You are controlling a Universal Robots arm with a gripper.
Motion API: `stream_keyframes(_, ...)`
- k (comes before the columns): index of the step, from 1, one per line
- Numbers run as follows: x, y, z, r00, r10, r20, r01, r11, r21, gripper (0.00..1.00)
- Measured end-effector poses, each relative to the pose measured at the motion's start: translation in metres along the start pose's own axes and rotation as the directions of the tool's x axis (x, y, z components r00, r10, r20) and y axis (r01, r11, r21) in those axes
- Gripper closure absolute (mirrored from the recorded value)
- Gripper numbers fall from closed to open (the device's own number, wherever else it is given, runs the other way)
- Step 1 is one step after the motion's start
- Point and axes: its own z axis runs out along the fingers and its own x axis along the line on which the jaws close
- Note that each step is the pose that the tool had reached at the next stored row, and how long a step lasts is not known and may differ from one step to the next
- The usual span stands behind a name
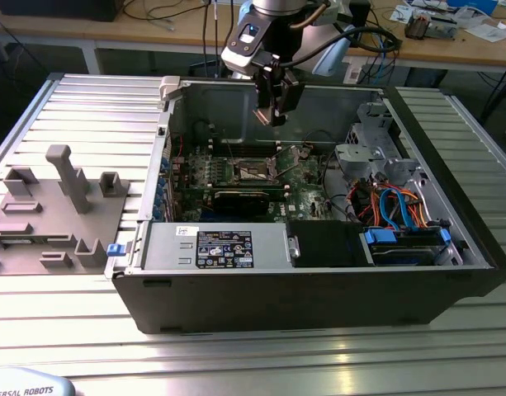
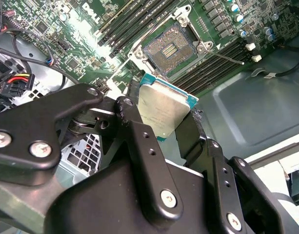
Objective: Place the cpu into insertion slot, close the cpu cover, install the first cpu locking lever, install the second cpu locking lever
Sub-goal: 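Place the cpu into insertion slot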
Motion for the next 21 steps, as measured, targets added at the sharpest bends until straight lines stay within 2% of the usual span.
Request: stream_keyframes(21,0.0,0.0,0.0004,0.9997,0.023,0.0017,-0.023,0.9997,-0.0002,0.46)
